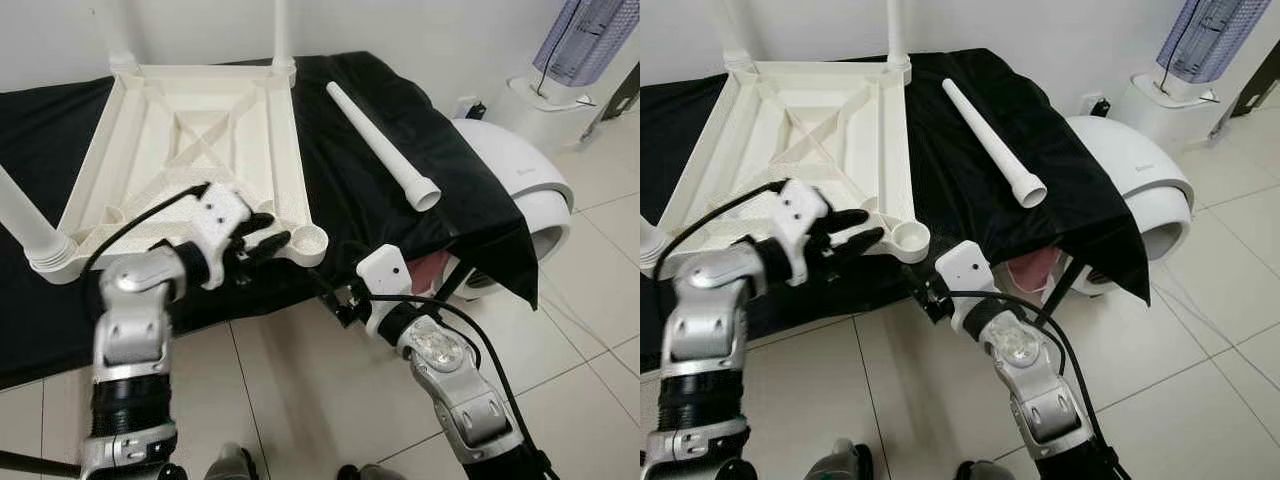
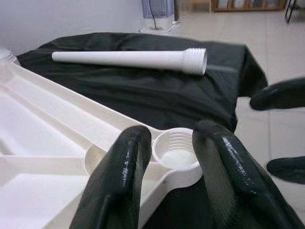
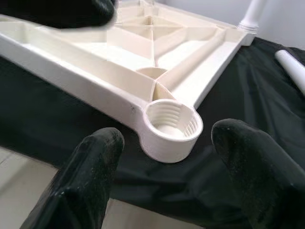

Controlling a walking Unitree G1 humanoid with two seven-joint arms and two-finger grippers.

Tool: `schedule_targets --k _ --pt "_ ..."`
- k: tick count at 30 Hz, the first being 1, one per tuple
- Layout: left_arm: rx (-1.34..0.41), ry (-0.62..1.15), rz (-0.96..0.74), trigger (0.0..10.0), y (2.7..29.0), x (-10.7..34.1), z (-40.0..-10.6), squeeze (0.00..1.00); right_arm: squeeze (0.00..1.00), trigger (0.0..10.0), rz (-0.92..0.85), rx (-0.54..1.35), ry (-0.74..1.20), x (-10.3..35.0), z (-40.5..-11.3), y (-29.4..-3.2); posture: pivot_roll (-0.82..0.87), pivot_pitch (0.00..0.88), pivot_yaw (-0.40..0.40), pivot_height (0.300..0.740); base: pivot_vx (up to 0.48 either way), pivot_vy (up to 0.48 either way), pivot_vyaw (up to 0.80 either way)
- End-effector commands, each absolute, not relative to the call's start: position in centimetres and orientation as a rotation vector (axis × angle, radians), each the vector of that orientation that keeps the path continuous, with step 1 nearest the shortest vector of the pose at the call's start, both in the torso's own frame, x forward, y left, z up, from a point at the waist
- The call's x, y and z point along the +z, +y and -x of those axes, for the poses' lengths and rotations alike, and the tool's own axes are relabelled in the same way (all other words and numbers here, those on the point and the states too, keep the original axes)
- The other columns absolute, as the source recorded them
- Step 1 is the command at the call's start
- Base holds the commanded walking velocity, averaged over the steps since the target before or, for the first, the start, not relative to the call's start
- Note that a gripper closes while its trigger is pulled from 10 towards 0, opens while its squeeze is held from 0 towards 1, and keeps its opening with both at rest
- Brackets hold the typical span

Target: Building children table

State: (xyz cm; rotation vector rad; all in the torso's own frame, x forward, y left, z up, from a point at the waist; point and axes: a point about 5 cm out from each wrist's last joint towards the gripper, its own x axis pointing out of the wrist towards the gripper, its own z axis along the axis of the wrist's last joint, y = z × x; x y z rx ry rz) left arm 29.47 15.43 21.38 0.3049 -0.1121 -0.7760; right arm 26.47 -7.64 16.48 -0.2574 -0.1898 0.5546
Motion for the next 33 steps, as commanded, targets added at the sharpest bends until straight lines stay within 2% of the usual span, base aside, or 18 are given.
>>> schedule_targets --k 1,5,9,10,11,14,15,16,18,19,20,21,22,24,25,27,29,33 --pt "-0.377 -0.146 -0.167 10.0 16.2 21.2 -29.9 0.0 0.0 10.0 0.23 0.474 -0.224 17.1 -27.0 -8.3 0.08 0.095 -0.051 0.74 0.0 0.0 0.0" --pt "-0.18 -0.1 -0.033 10.0 15.6 19.6 -29.0 0.0 0.0 10.0 0.183 0.362 -0.265 18.0 -27.5 -9.2 0.08 0.087 -0.056 0.74 0.0 0.0 0.0" --pt "-0.147 -0.094 -0.074 10.0 15.1 18.8 -28.4 0.0 0.0 10.0 0.175 0.325 -0.273 18.2 -27.8 -9.5 0.07 0.082 -0.058 0.74 0.0 0.0 0.0" --pt "-0.393 -0.042 -0.056 10.0 13.2 17.4 -27.3 0.0 0.0 10.0 0.175 0.319 -0.27 18.2 -28.1 -9.8 0.07 0.072 -0.065 0.74 0.0 0.0 0.0" --pt "-0.393 -0.042 -0.056 10.0 13.2 17.4 -27.3 0.0 0.0 10.0 0.175 0.319 -0.27 18.2 -28.1 -9.8 0.07 0.072 -0.065 0.74 0.0 0.0 0.0" --pt "-0.781 -0.005 -0.011 10.0 11.7 17.4 -25.3 0.0 0.0 10.0 0.185 0.326 -0.269 18.2 -28.3 -9.9 0.07 0.061 -0.07 0.74 0.0 0.0 0.0" --pt "-0.781 -0.005 -0.011 10.0 11.7 17.4 -25.3 0.0 0.0 10.0 0.185 0.326 -0.269 18.2 -28.3 -9.9 0.07 0.061 -0.07 0.74 0.0 0.0 0.0" --pt "-0.981 0.016 0.052 10.0 11.5 17.9 -23.9 0.0 0.0 10.0 0.19 0.327 -0.271 18.1 -28.5 -9.9 0.07 0.056 -0.069 0.74 0.0 0.0 0.0" --pt "-1.027 0.025 0.07 10.0 11.6 18.0 -23.4 0.0 0.0 10.0 0.19 0.326 -0.272 18.1 -28.5 -9.9 0.07 0.056 -0.069 0.74 0.0 0.0 0.0" --pt "-0.896 0.008 0.011 10.0 12.1 17.8 -24.6 0.0 0.0 10.0 0.19 0.324 -0.274 18.1 -28.5 -9.9 0.06 0.053 -0.067 0.74 0.0 0.0 0.0" --pt "-0.896 0.008 0.011 10.0 12.1 17.8 -24.6 0.0 0.0 10.0 0.19 0.324 -0.274 18.1 -28.5 -9.9 0.06 0.053 -0.067 0.74 0.0 0.0 0.0" --pt "-0.797 -0.006 -0.034 10.0 12.5 17.8 -25.4 0.0 0.0 10.0 0.19 0.323 -0.275 18.1 -28.5 -10.0 0.07 0.052 -0.066 0.74 0.0 0.0 0.0" --pt "-0.459 -0.045 -0.128 10.0 14.3 17.8 -27.8 0.0 0.0 10.0 0.189 0.32 -0.275 18.1 -28.5 -10.0 0.07 0.048 -0.062 0.74 0.0 0.0 0.0" --pt "-0.459 -0.045 -0.128 10.0 14.3 17.8 -27.8 0.0 0.0 10.0 0.189 0.32 -0.275 18.1 -28.5 -10.0 0.07 0.048 -0.062 0.74 0.0 0.0 0.0" --pt "-0.2 -0.08 -0.197 10.0 15.9 17.9 -29.0 0.0 0.0 10.0 0.188 0.318 -0.275 18.1 -28.5 -10.0 0.06 0.045 -0.055 0.74 0.0 0.0 0.0" --pt "-0.2 -0.08 -0.197 10.0 15.9 17.9 -29.0 0.0 0.0 10.0 0.188 0.318 -0.275 18.1 -28.5 -10.0 0.06 0.045 -0.055 0.74 0.0 0.0 0.0" --pt "0.207 -0.124 -0.265 10.0 18.9 17.5 -28.5 0.0 0.0 10.0 0.176 0.307 -0.267 17.8 -28.3 -9.8 0.05 0.044 -0.051 0.74 0.0 0.0 0.0" --pt "0.239 -0.107 -0.292 10.0 19.1 16.2 -27.0 0.0 0.0 10.0 0.159 0.31 -0.253 17.3 -28.2 -9.4 0.05 0.044 -0.059 0.74 0.0 0.0 0.0"
